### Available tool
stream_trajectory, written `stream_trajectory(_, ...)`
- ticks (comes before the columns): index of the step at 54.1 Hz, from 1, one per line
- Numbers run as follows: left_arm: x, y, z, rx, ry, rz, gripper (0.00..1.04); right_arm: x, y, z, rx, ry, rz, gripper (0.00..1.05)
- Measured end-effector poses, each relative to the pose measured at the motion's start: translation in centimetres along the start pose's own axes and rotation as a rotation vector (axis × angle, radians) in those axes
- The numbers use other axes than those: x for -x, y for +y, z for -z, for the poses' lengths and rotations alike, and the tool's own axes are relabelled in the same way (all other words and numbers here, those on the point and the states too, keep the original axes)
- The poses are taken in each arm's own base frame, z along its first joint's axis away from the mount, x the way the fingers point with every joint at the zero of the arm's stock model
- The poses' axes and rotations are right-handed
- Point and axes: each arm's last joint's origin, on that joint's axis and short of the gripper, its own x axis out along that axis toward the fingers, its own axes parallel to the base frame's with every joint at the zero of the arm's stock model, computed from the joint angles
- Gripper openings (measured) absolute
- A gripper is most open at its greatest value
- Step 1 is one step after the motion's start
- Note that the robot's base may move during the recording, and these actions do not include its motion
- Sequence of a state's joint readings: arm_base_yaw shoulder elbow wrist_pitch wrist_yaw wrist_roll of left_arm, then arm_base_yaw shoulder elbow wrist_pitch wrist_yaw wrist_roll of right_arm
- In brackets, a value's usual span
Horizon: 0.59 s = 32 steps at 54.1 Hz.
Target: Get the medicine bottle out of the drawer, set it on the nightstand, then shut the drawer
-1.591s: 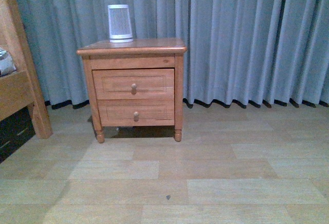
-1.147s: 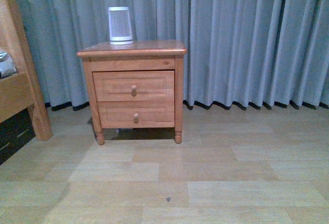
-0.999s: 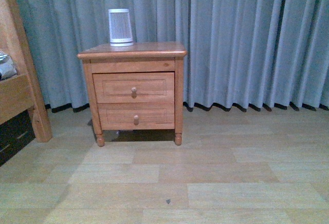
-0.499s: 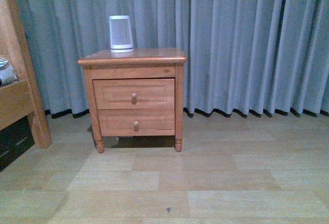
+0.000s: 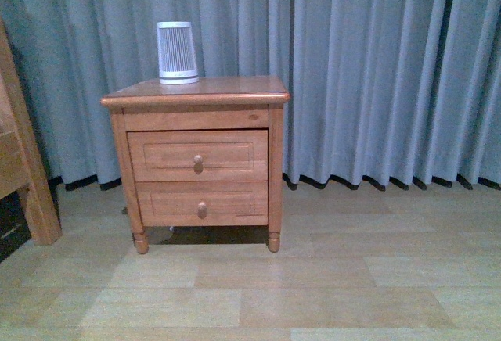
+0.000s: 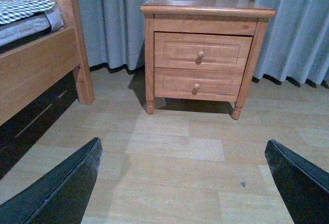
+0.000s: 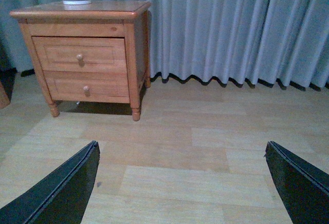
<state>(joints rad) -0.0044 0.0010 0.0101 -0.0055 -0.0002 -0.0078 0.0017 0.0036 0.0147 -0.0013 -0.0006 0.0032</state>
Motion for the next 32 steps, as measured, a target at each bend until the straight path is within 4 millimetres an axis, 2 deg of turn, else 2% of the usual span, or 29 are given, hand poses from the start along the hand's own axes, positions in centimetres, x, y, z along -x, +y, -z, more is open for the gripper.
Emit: stream_trajectory(32,0.0,0.0,0.0,0.0,0.0,0.0,0.98,0.0,0.0,0.0,0.0,0.0,0.0,0.98)
